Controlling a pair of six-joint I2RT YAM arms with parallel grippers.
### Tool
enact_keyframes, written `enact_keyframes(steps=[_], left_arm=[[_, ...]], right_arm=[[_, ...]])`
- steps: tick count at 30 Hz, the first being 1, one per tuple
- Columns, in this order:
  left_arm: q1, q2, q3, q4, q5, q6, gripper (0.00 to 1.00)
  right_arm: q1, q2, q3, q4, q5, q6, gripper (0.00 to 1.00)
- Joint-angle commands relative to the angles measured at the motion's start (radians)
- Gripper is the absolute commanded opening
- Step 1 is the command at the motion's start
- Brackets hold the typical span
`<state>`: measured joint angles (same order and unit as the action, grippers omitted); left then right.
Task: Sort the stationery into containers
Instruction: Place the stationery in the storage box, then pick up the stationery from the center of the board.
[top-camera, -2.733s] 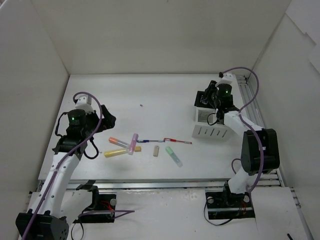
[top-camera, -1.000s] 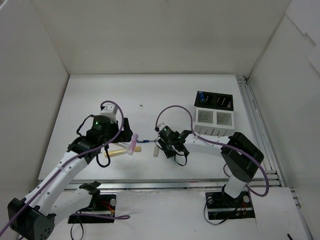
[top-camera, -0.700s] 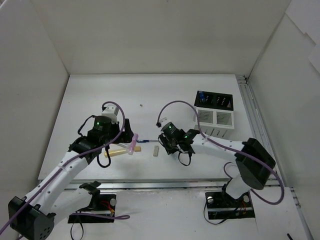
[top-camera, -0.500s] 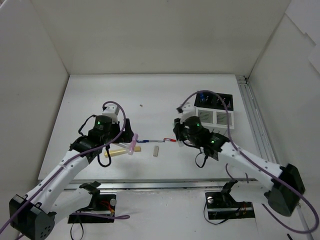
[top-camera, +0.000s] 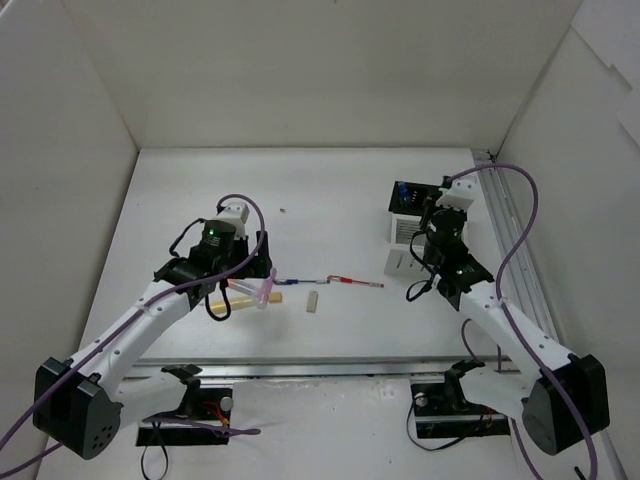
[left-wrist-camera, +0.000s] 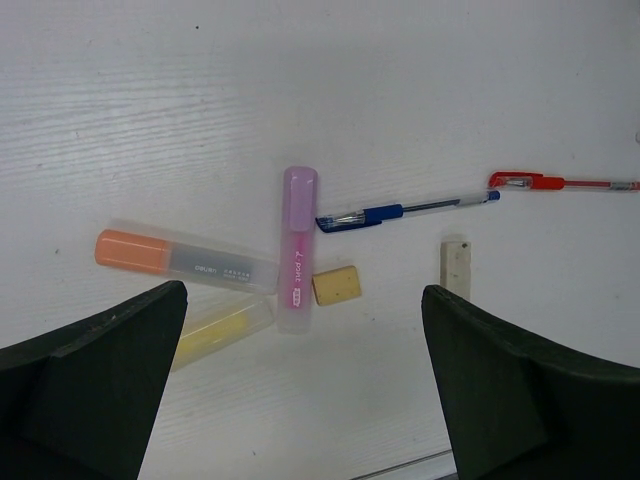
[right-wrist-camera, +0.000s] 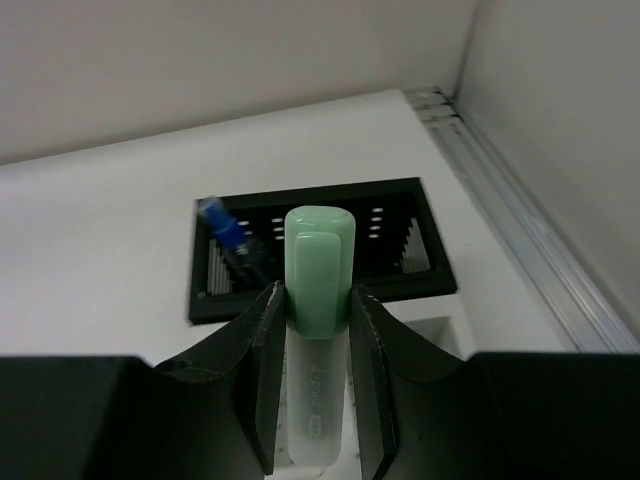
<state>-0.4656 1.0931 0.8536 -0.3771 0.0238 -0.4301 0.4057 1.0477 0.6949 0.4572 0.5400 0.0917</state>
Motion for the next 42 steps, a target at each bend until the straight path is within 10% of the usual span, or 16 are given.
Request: enact_keyframes(steps=[1,10,25,39,42], left_arm=[[0.013,0.04,0.085,0.057,-0.019,0.01,1.0],[0.045,0.146,0.139,0.058,-0.007,0.047,1.0],[0.076,0.323,0.191,0.087,0.059,0.082,1.0],[0.076,0.461,0.202,0.083,0.125,0.117,0.93],[0.076,0.468,0.185,0.084,0.12,0.113,0.84]], right_arm=[[-0.109,0.103,0.086,0.149,0.115,0.003,0.08],[-0.327,0.392,0.261,0.264,-0.058,0.072,0.09],[-0.315,0.6,0.279,0.406,-0.045,0.048,0.17],[-0.239,0.277,0.095,0.391,-0.021,0.068,0.97],[-0.231,0.188,0.075,0.347,-0.032,0.077,0.98]])
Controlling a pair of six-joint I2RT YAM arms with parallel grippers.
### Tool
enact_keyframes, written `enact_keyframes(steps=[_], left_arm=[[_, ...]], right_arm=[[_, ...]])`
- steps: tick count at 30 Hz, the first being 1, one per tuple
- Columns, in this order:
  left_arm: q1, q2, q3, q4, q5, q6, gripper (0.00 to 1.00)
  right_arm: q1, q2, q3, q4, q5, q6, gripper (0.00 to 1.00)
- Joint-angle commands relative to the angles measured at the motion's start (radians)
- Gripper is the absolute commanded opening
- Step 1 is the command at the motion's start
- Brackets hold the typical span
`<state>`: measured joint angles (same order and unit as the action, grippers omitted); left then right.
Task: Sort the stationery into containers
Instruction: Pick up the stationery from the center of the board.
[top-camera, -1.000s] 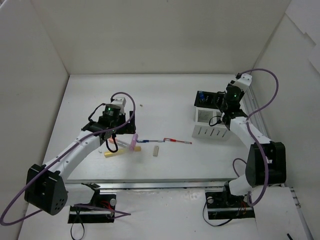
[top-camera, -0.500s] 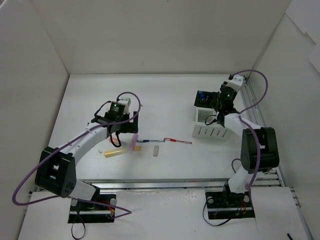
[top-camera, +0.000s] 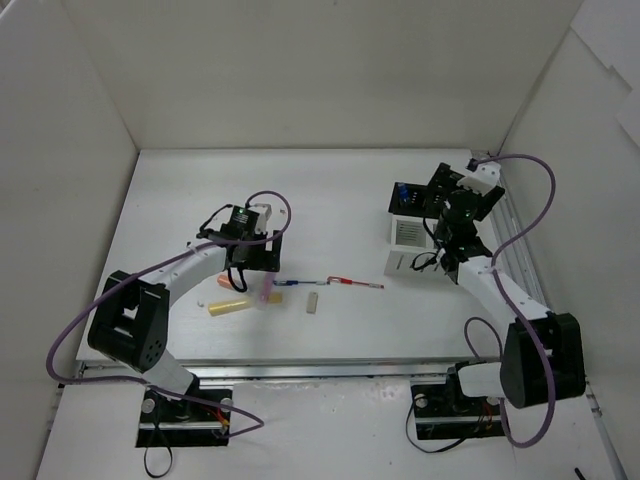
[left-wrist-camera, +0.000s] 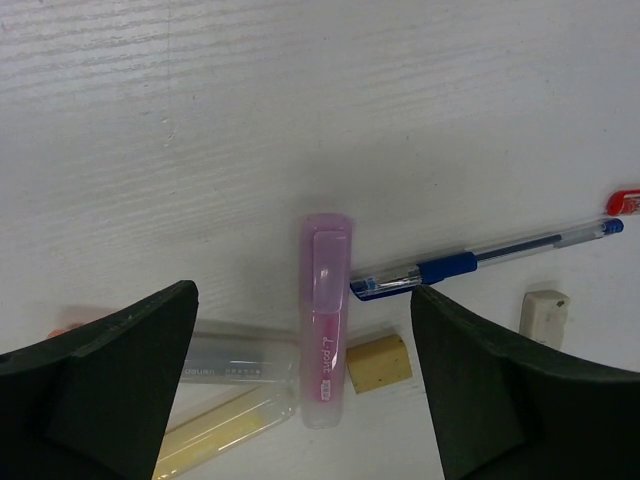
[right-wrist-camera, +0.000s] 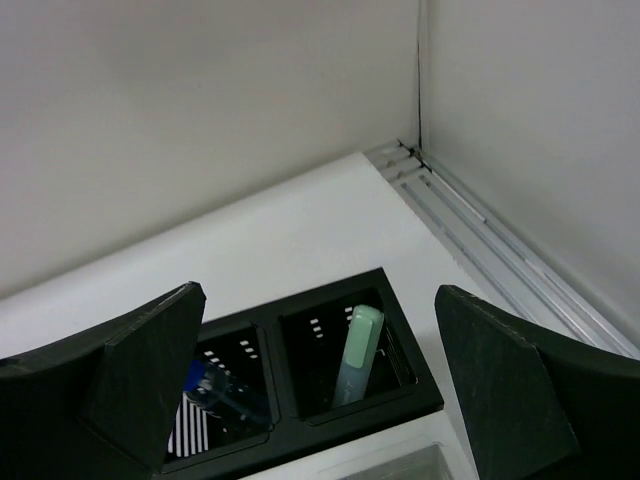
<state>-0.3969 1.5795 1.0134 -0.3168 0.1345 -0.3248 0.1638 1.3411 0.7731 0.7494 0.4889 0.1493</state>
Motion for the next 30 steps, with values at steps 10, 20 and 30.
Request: enact_keyframes(steps=[10,20,30], left_arm=[[-0.065,-0.013,-0.061,-0.013,-0.09,-0.043,0.7],[-0.117,-0.004,-0.088,-0.016,-0.124,-0.043,0.52],[-0.126,0.04,-0.047,-0.025,-0.116,-0.02,0.17]], right_arm=[[0.023,-0.298,-0.005,-0.272,-0.004,0.085,0.98],[0.028,-0.338,-0.003,-0.347,0.0,0.098,0.98],[0.029,-0.355,0.009,-0.4,-0.018,0.11,0.98]])
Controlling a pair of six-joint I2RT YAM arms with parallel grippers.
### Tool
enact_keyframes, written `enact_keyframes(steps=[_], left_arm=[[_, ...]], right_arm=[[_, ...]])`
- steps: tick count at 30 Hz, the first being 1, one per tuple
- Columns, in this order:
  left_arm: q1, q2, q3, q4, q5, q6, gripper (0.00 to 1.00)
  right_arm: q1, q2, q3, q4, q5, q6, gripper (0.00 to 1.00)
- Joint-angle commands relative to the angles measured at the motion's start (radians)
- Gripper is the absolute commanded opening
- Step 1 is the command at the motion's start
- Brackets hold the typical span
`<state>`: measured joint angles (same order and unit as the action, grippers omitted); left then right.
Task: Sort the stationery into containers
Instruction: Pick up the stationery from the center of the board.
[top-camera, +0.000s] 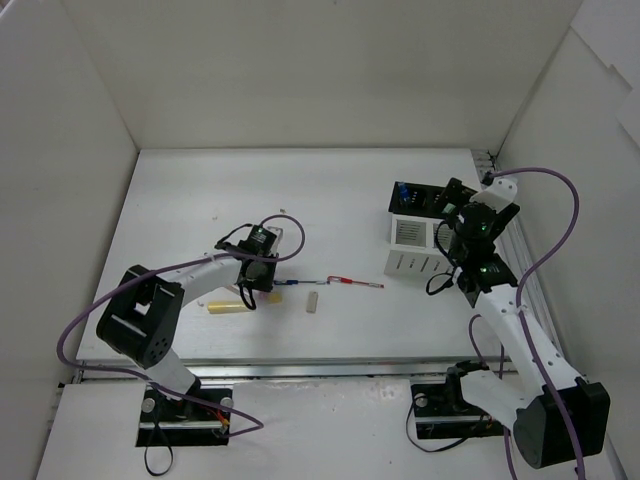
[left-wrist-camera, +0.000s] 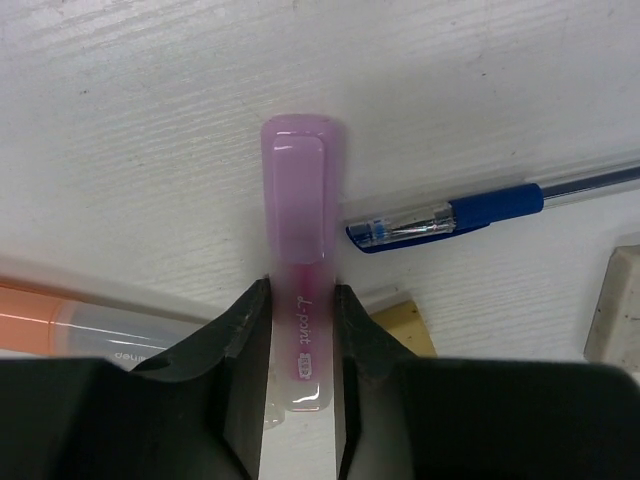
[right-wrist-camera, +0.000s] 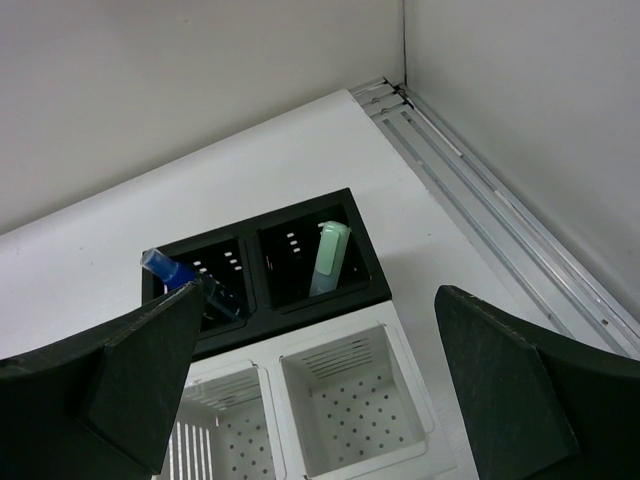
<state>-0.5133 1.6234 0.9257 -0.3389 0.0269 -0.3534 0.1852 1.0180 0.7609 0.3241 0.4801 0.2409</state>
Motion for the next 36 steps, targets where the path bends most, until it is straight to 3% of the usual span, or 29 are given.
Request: enact_keyframes(steps=[1,4,7,13,17,20,28,36], left_arm=[[-0.01,-0.013,0.038,-0.005,-0.01,0.01,0.14],[-0.01,-0.052,0.024,0.001,-0.022,0.013,0.05],[-0.01,-0.109,0.015,0.02,-0.022,0.03,0.02],[-0.03,-0.238,0.044,0.069,-0.041,0.097,0.0],[-0.051,-0.315,0.053,0.132,0.062,0.175,0.0],[-0.089,-0.346,0.065,0.178,0.12,0.228,0.0],[-0.125,-0.358,0.101,0.205,0.174,0.263,0.0],[-0.152,-0.356,0.114,0.227,0.192,0.257,0.0]], right_arm=[[0.011,-0.038,0.028,0.017,-0.021,0.021,0.98],[0.007,-0.047,0.044,-0.028,-0.089,0.041,0.98],[0.019,-0.053,0.057,-0.056,-0.211,0.052,0.98],[0.046,-0.007,0.095,-0.082,-0.615,0.069,0.98],[0.089,0.054,0.095,0.028,-0.935,0.11,0.98],[0.144,0.135,0.087,0.16,-1.059,0.204,0.98],[0.302,0.343,0.13,0.292,-1.086,0.299,0.98],[0.398,0.442,0.123,0.384,-0.902,0.38,0.95]])
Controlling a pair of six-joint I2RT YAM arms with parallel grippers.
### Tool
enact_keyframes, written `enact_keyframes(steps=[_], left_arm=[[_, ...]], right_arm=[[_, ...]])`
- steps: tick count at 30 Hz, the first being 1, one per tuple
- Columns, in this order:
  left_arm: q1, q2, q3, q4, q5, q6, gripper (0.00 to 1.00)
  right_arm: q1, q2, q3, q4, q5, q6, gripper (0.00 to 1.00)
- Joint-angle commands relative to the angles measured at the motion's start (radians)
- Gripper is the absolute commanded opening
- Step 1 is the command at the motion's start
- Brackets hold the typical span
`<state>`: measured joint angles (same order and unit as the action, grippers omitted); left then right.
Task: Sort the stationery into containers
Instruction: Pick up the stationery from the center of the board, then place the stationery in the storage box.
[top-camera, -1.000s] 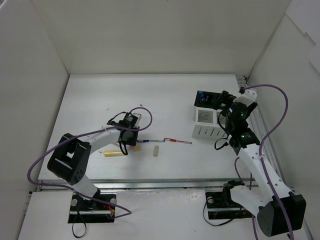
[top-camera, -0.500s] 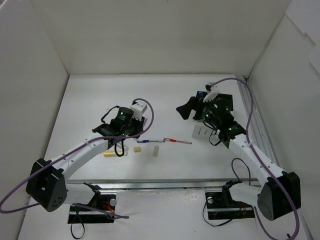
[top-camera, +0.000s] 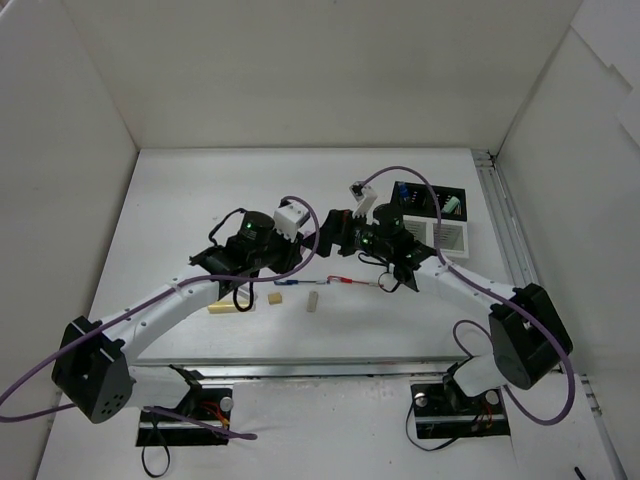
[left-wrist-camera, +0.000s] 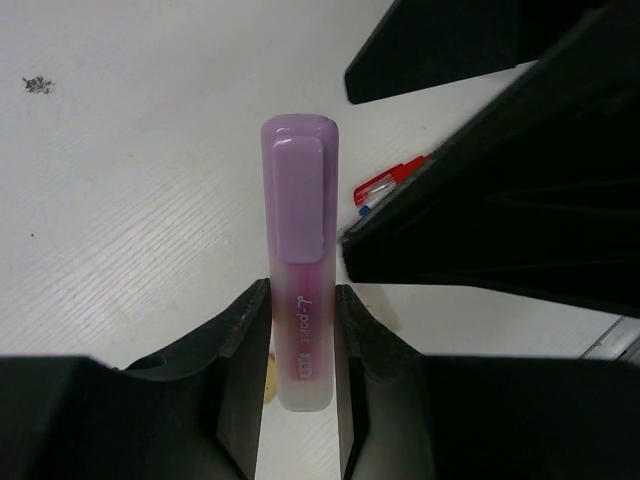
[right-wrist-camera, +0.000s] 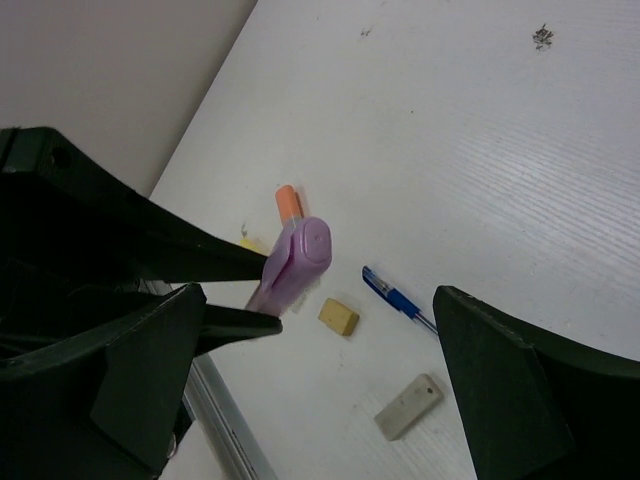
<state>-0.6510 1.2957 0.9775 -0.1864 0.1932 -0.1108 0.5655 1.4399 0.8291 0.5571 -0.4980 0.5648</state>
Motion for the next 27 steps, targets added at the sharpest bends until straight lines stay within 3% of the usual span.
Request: enact_keyframes(steps=[1,3,6,10,13,15,17,19,20,21,24,25,27], left_arm=[[-0.015,-0.027,0.064,0.073,0.025,0.013,0.0],[-0.024,-0.021,0.073,0.071,0.022,0.007,0.0],[-0.024,-0.015,0.081,0.071,0.012,-0.003,0.0],[-0.033,-0.018,0.082,0.079,-0.001,-0.012,0.0],[-0.033,-0.016,0.086,0.081,-0.011,-0.016,0.0],[-0.033,-0.012,0.09,0.081,-0.038,-0.026,0.06],[-0.033,-0.01,0.089,0.079,-0.06,-0.038,0.19],[-0.033,-0.018,0.086,0.077,-0.075,-0.047,0.57],[-0.033,-0.033,0.076,0.074,-0.09,-0.05,0.61],[-0.033,-0.045,0.063,0.073,-0.1,-0.059,0.74],[-0.033,-0.134,0.014,0.068,-0.164,-0.089,0.89],[-0.01,-0.156,-0.003,0.061,-0.188,-0.116,0.99],[0.019,-0.211,-0.034,0.036,-0.244,-0.162,1.0]], right_arm=[[0.02,0.03,0.057,0.155,0.082,0.056,0.94],[0.036,0.054,0.067,0.164,0.095,0.072,0.91],[0.056,0.08,0.077,0.171,0.102,0.081,0.73],[0.068,0.083,0.07,0.178,0.128,0.083,0.35],[0.076,0.068,0.065,0.19,0.138,0.073,0.15],[0.079,0.05,0.058,0.198,0.144,0.069,0.07],[0.074,0.024,0.053,0.198,0.167,0.058,0.0],[0.071,-0.001,0.05,0.196,0.199,0.035,0.0],[0.057,-0.031,0.036,0.196,0.213,0.032,0.0],[0.039,-0.045,0.022,0.195,0.24,0.02,0.0],[-0.039,-0.127,-0.001,0.173,0.272,-0.02,0.0],[-0.086,-0.171,0.004,0.153,0.276,-0.04,0.0],[-0.128,-0.223,0.025,0.035,0.329,-0.115,0.0]])
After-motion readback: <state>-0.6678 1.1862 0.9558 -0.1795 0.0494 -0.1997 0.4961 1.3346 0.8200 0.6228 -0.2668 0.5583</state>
